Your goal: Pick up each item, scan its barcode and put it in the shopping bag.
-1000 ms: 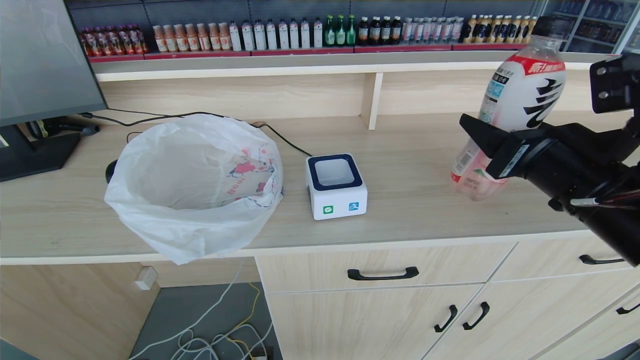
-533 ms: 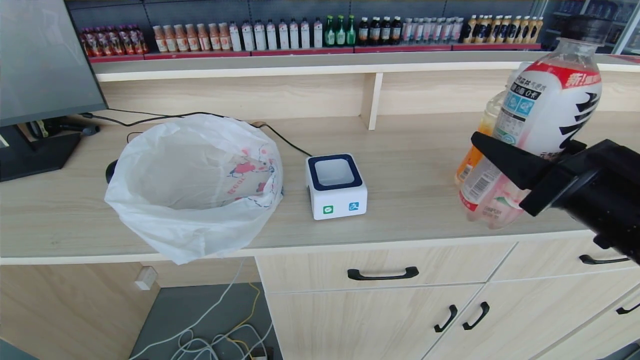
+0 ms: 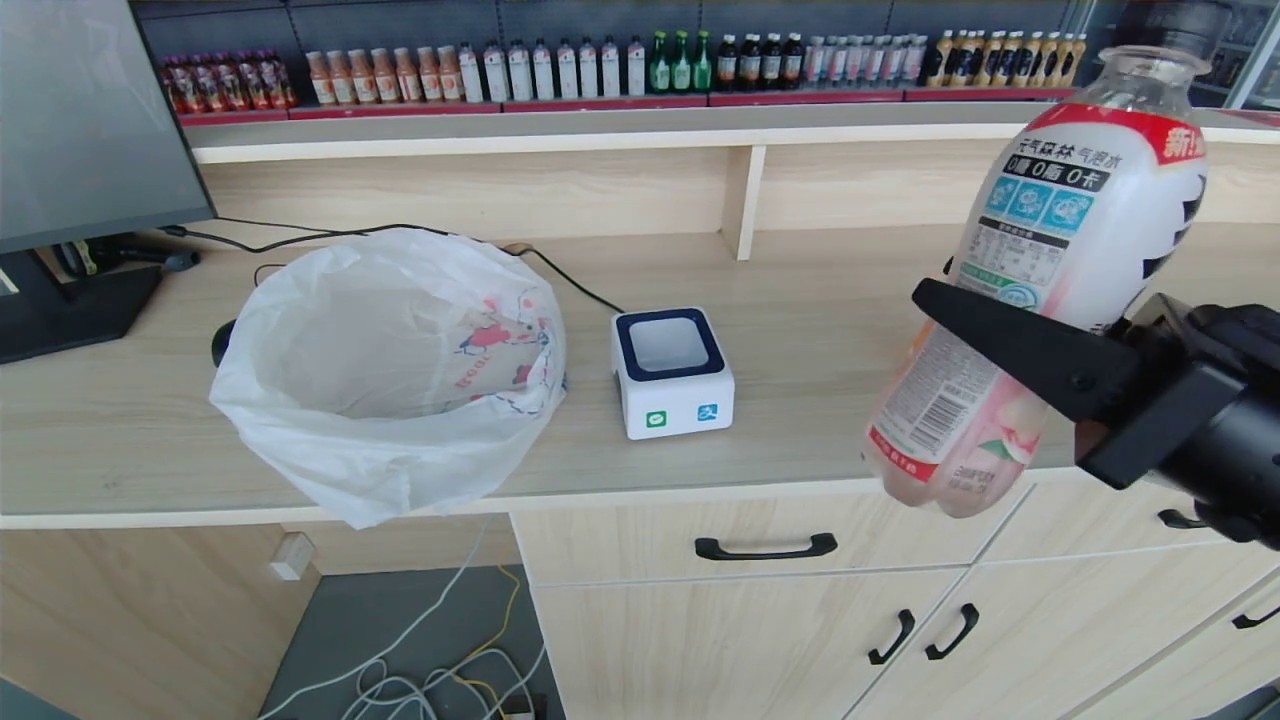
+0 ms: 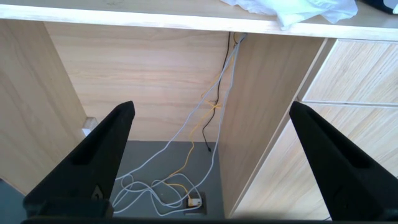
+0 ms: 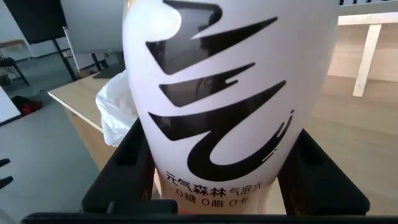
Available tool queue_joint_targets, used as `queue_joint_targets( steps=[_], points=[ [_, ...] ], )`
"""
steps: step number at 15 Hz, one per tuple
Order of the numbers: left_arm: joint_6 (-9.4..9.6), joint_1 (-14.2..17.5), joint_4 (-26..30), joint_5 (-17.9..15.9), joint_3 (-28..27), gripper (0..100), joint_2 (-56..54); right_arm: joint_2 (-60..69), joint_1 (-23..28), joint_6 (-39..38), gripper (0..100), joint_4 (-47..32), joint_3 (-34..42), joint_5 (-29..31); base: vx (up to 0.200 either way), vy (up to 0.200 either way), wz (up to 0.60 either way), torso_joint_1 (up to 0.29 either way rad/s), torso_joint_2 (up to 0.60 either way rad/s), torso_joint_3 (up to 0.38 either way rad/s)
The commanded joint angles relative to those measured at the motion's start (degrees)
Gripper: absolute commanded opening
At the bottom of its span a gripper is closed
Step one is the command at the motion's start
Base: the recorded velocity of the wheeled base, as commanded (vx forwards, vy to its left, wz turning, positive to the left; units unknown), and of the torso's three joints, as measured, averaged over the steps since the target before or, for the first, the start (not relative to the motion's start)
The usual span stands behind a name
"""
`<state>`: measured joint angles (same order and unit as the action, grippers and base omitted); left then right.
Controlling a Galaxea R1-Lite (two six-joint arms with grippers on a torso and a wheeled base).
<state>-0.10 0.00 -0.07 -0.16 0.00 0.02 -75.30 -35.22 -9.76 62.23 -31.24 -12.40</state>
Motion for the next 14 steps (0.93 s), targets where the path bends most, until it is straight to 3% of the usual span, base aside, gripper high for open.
queue_joint_targets(
  steps=[1, 8, 14],
  points=[
    [-0.08, 0.0, -0.01, -0.02, 0.0, 100, -0.02, -1.52, -3.72, -3.42, 0, 1.58, -1.1, -1.31, 0.0, 0.0, 0.0, 0.0, 0.0, 0.0],
    [0.01, 0.0, -0.01, -0.02, 0.0, 100, -0.02, -7.05, -8.46, -13.0, 0, 5.09, -8.22, -5.27, 0.0, 0.0, 0.0, 0.0, 0.0, 0.0],
    [0.01, 0.0, -0.01, -0.02, 0.0, 100, -0.02, -7.76, -10.92, -18.36, 0, 9.31, -8.31, -9.49, 0.0, 0.0, 0.0, 0.0, 0.0, 0.0]
  ],
)
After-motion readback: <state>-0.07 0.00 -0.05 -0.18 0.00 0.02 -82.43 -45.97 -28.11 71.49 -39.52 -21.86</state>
